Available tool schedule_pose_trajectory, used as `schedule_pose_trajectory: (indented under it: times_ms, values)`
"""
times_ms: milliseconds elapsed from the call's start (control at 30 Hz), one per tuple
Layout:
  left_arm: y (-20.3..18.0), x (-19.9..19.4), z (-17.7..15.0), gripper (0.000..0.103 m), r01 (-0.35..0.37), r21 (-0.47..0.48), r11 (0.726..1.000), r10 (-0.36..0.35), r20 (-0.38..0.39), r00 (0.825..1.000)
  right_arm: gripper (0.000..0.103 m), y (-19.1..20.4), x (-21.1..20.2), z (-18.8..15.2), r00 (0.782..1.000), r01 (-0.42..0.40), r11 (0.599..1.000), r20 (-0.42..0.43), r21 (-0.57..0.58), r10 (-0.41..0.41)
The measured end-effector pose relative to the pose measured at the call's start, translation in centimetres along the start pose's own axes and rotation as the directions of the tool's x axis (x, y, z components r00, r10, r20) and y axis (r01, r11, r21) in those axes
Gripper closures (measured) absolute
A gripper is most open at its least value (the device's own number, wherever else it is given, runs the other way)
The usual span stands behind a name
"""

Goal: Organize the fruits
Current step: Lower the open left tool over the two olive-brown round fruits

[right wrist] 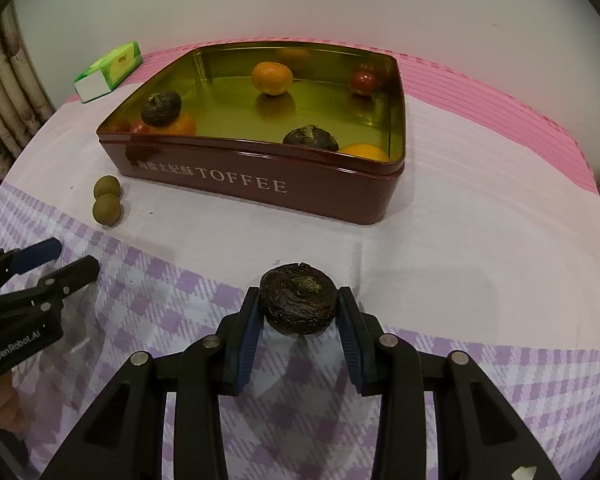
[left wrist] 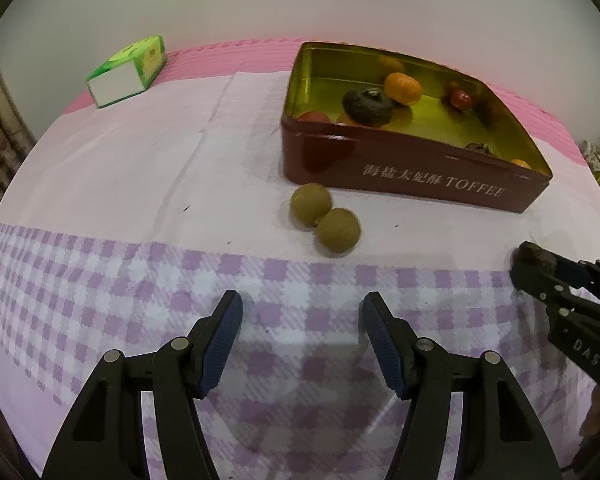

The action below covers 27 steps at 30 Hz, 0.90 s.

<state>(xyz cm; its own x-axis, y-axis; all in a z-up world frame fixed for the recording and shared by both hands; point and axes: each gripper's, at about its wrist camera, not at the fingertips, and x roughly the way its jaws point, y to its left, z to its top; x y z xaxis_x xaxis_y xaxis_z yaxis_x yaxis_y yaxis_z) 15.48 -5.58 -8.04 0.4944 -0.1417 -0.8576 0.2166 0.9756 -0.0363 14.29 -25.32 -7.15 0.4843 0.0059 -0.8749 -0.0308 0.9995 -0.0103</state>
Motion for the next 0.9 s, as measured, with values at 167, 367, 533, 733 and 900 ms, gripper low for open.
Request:
schedule_pose_trajectory:
  times_ms: [167,367,533,733,900]
  values:
    - [-1.0,0.2,0.9,0.039,0.011,0.011,1.0,-0.011,0.009,1.0,0.068,-0.4,0.1,0.3,1.0,0.009,1.0,0.004,0.007,-0.009]
    - [-1.4,0.2,2.0,0.039,0.023,0.012,1.0,-0.024,0.012,1.0,0.068,-1.2,0.3,0.5,1.0,0.02,1.0,0.005,0.024,-0.021]
    - [-1.7,0.4,2.8,0.039,0.015,0.014,1.0,-0.016,0.014,1.0,0.068,-1.7,0.5,0.8,1.0,0.023,0.999,0.006,0.033,-0.023]
    - [-1.9,1.0,3.9,0.039,0.002,0.012,1.0,-0.002,0.017,1.0,0.068,-1.9,0.5,0.8,1.0,0.019,0.999,0.009,0.039,-0.02]
    - [-1.9,2.0,4.7,0.039,-0.019,0.009,1.0,0.019,0.009,1.0,0.068,-2.0,0.5,0.7,1.0,0.016,0.999,0.009,0.041,-0.017]
